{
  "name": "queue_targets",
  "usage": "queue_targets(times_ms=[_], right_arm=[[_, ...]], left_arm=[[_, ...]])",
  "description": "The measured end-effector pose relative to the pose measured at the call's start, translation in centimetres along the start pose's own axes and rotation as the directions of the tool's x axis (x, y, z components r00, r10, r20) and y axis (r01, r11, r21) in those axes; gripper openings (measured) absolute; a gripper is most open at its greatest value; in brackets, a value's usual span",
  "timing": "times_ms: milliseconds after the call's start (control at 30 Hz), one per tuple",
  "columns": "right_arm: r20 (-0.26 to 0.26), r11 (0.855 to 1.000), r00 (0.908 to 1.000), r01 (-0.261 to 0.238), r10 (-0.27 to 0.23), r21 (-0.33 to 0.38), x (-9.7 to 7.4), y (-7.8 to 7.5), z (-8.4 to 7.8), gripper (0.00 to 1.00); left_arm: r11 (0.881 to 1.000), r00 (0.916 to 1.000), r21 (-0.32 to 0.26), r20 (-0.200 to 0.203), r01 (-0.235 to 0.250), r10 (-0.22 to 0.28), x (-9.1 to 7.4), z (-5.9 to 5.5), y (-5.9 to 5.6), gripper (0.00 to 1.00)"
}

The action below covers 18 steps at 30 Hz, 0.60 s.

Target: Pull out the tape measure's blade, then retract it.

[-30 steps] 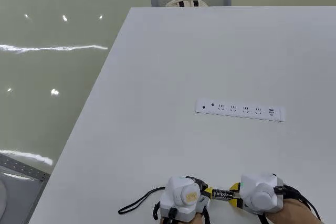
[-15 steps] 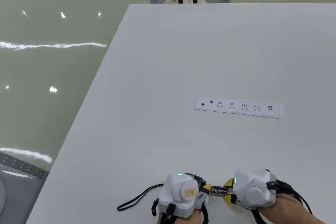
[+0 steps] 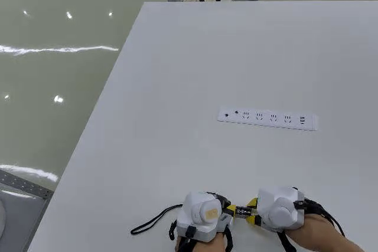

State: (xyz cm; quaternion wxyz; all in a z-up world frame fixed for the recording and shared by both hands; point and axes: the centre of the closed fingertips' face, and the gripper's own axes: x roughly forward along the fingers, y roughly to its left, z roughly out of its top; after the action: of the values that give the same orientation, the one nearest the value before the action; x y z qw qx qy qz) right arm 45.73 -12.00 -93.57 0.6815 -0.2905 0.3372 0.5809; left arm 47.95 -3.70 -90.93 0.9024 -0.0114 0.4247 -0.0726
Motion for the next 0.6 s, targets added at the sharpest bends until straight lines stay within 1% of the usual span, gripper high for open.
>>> queue_targets(times_ms=[600], right_arm=[[0.01, 1.0, 0.9999, -0.002, 0.003, -0.004, 0.52, 0.1, 0.79, 0.14]], left_arm=[[1.0, 1.0, -0.001, -0.002, 0.002, -0.002, 0.06, -0.07, 0.0, 0.63]])
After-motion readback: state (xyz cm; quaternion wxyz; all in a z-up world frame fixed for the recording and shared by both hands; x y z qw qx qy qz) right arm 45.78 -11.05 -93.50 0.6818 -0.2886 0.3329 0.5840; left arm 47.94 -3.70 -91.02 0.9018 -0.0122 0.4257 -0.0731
